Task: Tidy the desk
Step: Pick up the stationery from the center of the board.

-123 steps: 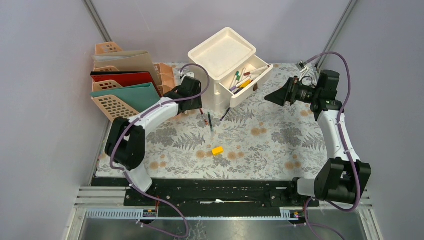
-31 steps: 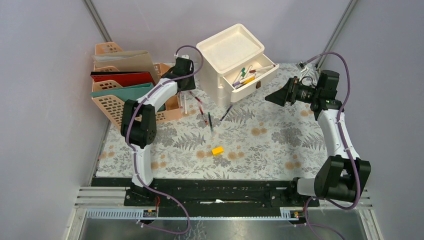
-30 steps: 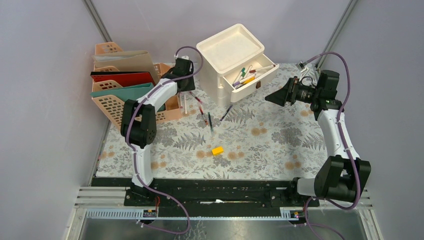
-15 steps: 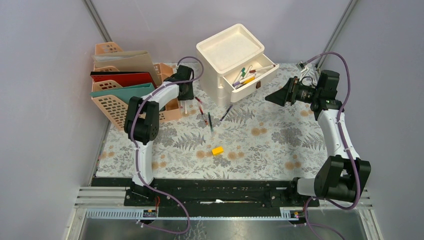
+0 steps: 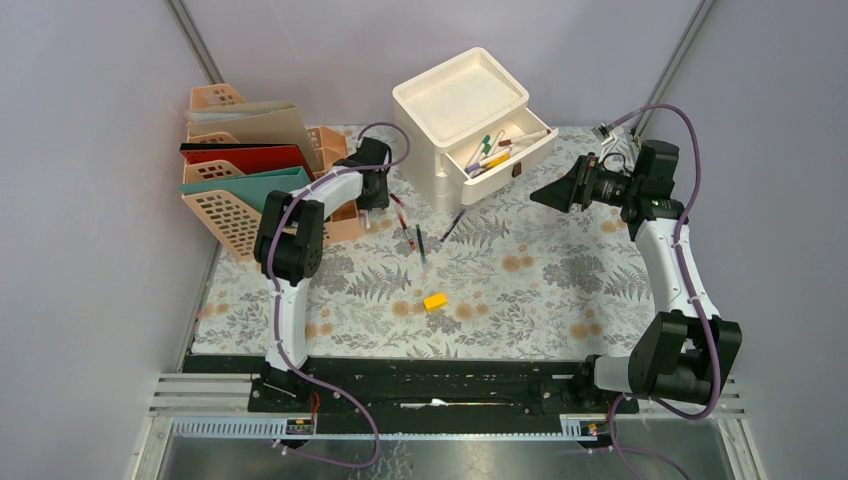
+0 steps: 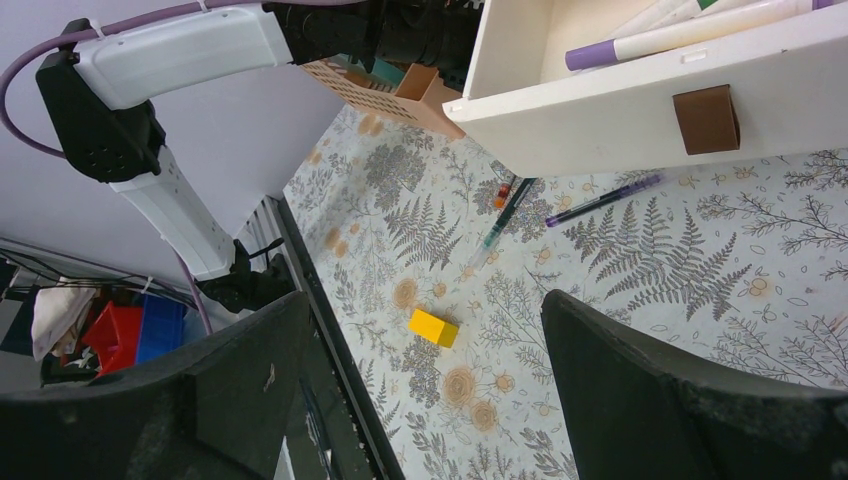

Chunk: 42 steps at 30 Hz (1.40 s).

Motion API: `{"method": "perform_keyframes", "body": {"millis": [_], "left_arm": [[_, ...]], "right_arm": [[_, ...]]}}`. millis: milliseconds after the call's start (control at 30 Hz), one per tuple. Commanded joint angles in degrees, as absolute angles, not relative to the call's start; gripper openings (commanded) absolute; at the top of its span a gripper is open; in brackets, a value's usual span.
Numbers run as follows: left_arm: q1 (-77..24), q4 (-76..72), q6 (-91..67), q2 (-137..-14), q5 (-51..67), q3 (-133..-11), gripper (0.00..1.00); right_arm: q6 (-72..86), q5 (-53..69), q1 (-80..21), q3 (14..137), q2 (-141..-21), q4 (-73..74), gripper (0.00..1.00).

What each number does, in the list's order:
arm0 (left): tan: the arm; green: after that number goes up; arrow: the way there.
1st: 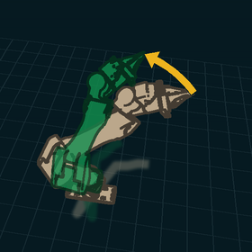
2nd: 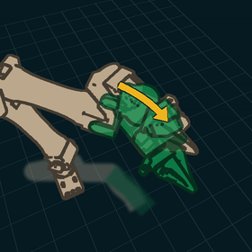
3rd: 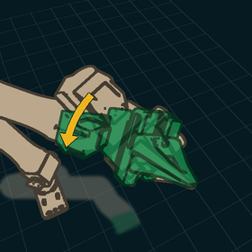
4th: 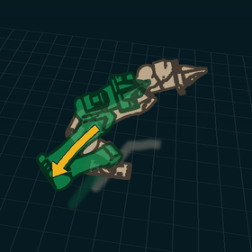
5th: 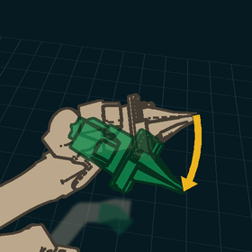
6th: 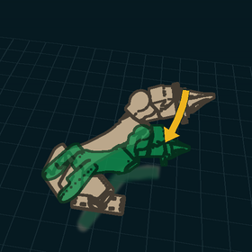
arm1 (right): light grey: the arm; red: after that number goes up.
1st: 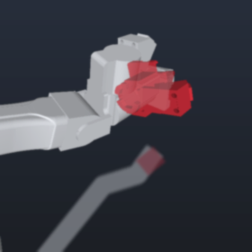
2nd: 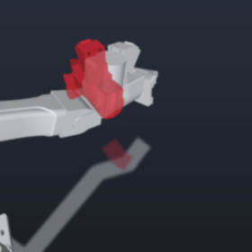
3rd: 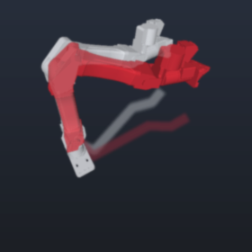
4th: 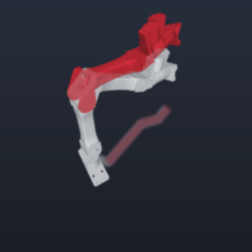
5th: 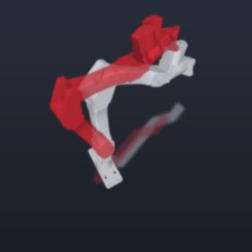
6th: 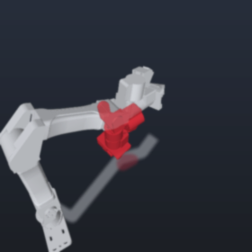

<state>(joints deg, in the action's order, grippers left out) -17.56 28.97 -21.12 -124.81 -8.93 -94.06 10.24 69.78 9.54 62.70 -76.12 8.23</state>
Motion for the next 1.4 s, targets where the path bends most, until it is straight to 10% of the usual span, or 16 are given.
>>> {"method": "perform_keyframes", "body": {"millis": [0,600,1367], "left_arm": [[-16.94,31.73,-20.56,-125.25,-12.53,-94.17,0.4],[-17.14,26.84,-15.47,-118.52,-15.63,-92.73,0.5],[-16.5,31.05,-16.41,-124.95,-12.34,-92.71,0.37]], "right_arm": [[10.16,71.69,9.93,62.72,-75.67,5.51,0.92],[10.68,71.91,9.93,62.23,-75.37,4.9,0.92],[10.68,72.06,9.93,62.25,-75.18,4.92,0.92]]}}
